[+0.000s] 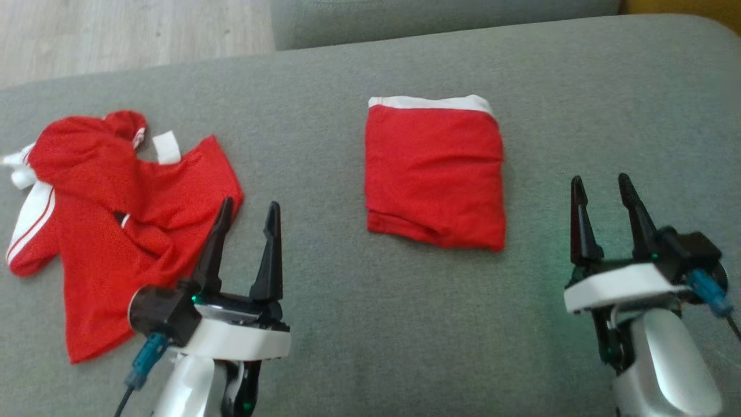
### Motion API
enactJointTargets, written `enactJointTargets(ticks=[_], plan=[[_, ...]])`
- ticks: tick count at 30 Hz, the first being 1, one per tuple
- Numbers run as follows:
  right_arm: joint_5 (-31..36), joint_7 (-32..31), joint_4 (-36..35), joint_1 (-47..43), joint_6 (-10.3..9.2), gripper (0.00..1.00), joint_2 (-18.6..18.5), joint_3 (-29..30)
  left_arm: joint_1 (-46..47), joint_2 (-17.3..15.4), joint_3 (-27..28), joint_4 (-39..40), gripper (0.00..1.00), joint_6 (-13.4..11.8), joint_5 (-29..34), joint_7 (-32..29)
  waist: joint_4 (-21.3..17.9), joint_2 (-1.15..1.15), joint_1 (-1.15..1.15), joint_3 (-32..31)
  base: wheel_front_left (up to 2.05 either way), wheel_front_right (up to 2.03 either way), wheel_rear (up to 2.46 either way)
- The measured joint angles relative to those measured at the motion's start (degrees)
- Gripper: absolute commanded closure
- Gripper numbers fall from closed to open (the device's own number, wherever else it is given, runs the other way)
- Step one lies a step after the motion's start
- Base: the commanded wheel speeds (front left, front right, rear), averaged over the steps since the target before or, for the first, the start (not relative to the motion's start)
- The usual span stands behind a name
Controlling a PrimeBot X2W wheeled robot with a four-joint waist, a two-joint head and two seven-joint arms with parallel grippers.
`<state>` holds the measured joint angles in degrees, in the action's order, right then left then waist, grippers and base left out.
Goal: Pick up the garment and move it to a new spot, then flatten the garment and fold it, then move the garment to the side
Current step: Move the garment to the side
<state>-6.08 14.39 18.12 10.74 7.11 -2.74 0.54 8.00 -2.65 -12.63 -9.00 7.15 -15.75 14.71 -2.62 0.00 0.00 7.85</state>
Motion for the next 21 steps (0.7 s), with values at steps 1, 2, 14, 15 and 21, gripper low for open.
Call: enactJointTargets(ticks=[1, 2, 14, 15, 21], plan=[[-0.3, 0.0, 1.4, 1.0, 0.0, 0.0, 0.0, -0.1, 0.0, 0.0, -0.2, 0.0, 0.0, 0.0, 0.0, 0.0, 0.3, 0.0, 0.0, 0.3, 0.0, 0.0, 0.0], [-0.9, 0.0, 2.9, 2.1, 0.0, 0.0, 0.0, -0.4, 0.1, 0.0, -0.4, 0.0, 0.0, 0.0, -0.1, 0.0, 0.7, 0.0, 0.0, 0.6, 0.0, 0.0, 0.0], [-15.7, -6.3, 25.7, 18.3, 0.0, 0.0, -0.2, -6.3, 3.0, 0.0, -3.4, -0.1, 0.0, 0.4, -1.1, 0.0, 6.7, 0.0, 0.01, 6.0, 0.0, 0.0, 0.0], [-16.2, -6.4, 27.2, 19.3, 0.0, 0.0, -0.2, -6.8, 3.4, 0.0, -3.7, -0.1, 0.0, 0.4, -1.1, 0.0, 7.2, 0.0, 0.01, 6.4, 0.0, 0.0, 0.0], [-21.7, -6.2, 35.3, 26.1, 0.0, 0.0, -1.2, -9.8, 5.4, 0.0, -4.6, -0.1, 0.0, 0.3, -1.9, 0.0, 9.6, 0.0, 0.01, 9.1, 0.0, 0.0, 0.0]])
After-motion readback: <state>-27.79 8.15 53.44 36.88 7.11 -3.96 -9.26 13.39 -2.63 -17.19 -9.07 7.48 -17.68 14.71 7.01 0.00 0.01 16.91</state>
